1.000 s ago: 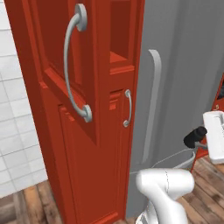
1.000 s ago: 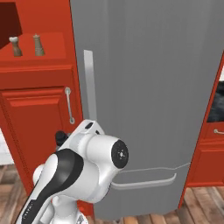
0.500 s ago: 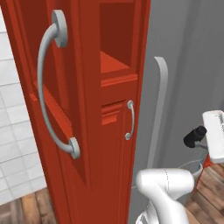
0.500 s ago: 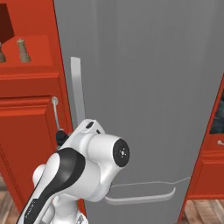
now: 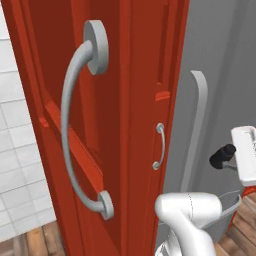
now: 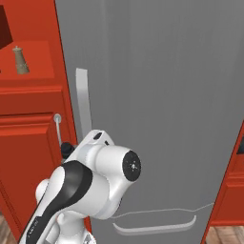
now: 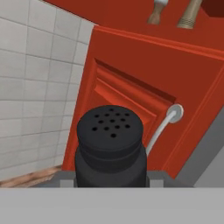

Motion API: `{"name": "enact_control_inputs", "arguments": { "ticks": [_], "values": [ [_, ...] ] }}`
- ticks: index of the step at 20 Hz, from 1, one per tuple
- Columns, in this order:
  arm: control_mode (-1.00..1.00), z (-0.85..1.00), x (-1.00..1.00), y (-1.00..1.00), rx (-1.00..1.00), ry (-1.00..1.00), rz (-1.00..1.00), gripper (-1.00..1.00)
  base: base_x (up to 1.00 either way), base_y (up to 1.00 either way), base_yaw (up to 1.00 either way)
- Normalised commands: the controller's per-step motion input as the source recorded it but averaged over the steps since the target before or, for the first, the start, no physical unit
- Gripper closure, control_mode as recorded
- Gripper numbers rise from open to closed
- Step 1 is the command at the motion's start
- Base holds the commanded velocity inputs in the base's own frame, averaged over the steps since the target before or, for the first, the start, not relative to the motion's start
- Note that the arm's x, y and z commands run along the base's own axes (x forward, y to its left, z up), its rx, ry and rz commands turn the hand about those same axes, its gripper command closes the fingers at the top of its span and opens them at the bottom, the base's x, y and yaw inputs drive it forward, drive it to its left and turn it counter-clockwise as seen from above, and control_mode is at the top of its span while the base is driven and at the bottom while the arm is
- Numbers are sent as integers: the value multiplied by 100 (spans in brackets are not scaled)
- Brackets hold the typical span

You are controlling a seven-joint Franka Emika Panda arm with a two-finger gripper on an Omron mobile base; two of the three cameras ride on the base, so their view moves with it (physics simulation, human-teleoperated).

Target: There are various items on the counter. Only move the condiments/shakers into the cabinet.

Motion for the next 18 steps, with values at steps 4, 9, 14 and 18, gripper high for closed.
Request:
{"name": "enact_control_inputs", "arguments": {
  "ticks": [4,9,14,18],
  "values": [
    [100,0,0,0,0,0,0,100,68,41,0],
    [100,0,0,0,0,0,0,100,53,60,0],
    [100,0,0,0,0,0,0,100,26,79,0],
    [-100,9,0,19,-2,0,0,100,1,59,0]
  ]
}}
